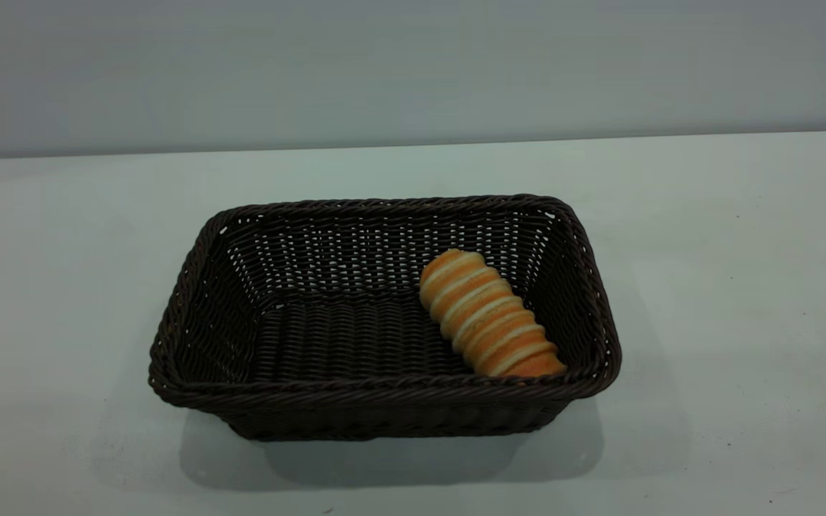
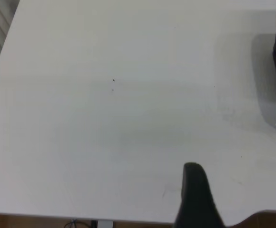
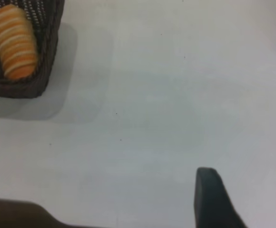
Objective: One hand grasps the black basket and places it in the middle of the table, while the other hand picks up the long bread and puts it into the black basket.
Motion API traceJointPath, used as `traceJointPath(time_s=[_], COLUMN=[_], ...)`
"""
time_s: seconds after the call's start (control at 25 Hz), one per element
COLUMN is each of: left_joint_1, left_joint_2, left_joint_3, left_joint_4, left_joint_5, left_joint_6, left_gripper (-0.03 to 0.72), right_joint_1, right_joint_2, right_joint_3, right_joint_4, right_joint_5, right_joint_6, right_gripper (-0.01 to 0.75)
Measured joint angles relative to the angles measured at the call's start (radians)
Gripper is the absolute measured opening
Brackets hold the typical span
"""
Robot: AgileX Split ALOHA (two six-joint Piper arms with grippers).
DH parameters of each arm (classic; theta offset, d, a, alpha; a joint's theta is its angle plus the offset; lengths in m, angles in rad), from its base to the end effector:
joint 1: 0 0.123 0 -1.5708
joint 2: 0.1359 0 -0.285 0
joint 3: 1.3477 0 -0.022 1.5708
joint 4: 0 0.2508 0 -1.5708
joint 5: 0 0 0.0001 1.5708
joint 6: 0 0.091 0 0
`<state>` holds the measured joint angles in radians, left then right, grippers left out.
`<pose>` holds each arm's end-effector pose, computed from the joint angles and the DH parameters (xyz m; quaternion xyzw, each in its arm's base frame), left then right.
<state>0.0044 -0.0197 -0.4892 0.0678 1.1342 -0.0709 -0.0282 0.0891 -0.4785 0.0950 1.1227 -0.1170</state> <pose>-0.0099 0.0055 0.2685 -0.0354 0.8684 0.0174 0.4943 0.0076 0.0076 0.2666 -0.0404 0.8931 0.0150 0.4478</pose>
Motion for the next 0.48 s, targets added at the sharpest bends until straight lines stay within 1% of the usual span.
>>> traceJointPath(time_s=[0.48], left_joint_1=[-0.009], left_joint_2=[0.000], left_joint_3=[0.000], left_joint_4=[0.000], left_joint_5=[0.000], left_joint_6=[0.001], left_gripper=[0.552], right_joint_1=[0.020], right_joint_2=[0.000], right_joint_3=[0.000], right_joint_4=[0.000], right_joint_5=[0.000], right_joint_6=[0.000], right_gripper=[0.334])
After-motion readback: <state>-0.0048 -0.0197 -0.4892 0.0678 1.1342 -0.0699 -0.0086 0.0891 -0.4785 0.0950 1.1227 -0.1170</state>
